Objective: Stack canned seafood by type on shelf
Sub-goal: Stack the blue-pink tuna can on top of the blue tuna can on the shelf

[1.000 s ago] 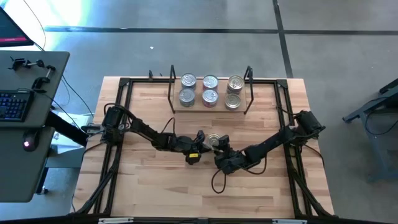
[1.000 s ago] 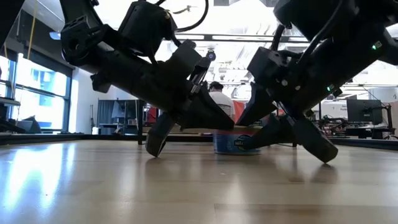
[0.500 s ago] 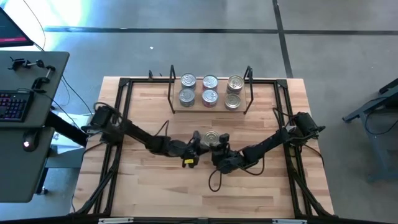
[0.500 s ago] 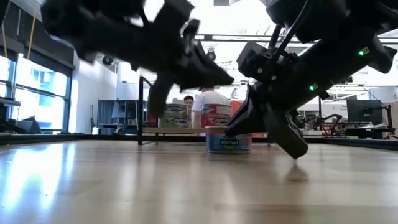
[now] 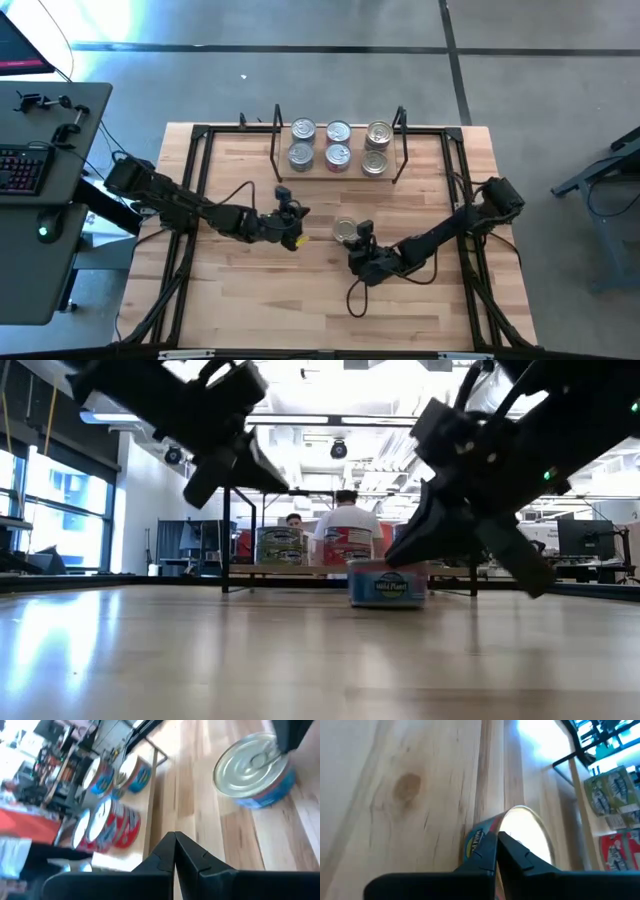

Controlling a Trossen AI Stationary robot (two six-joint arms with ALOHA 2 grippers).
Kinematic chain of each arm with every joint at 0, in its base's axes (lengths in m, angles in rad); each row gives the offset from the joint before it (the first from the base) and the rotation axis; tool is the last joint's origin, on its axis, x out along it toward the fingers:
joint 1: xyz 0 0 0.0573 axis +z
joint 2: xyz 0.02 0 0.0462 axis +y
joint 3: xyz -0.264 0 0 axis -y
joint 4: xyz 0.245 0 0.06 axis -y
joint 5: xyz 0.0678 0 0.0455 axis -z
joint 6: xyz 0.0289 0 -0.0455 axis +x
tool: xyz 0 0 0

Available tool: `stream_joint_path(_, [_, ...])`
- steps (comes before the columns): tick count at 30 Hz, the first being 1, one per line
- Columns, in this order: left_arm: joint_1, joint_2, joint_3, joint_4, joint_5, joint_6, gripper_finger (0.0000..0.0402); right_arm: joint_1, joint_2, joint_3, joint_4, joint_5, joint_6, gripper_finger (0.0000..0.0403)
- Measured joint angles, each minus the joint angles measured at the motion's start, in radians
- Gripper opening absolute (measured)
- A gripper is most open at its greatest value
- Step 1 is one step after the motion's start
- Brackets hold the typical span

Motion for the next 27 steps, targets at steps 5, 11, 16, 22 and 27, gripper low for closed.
stream_joint_path(5, [0.001,-0.022,-0.091,0.045,-0.007,-0.106,0.0,0.009,-0.027,0.002,-0.003,0.017,-0.003,0.0001])
stream_joint_path(11, [0.001,-0.023,-0.185,0.114,-0.006,-0.214,0.0,0.009,-0.03,0.07,-0.04,0.028,-0.006,0.0001])
stream_joint_path(16, [0.0,-0.023,-0.237,0.232,0.089,-0.237,0.0,0.008,-0.031,0.123,-0.105,0.008,-0.006,0.0001])
stream_joint_path(22, [0.001,-0.023,-0.262,0.346,0.244,-0.236,0.0,0.0,-0.037,0.159,-0.207,0.069,0.178,0.0])
stream_joint_path(27, [0.004,-0.009,-0.262,0.415,0.382,-0.206,0.0,-0.073,-0.133,0.206,-0.547,0.018,0.522,0.0019])
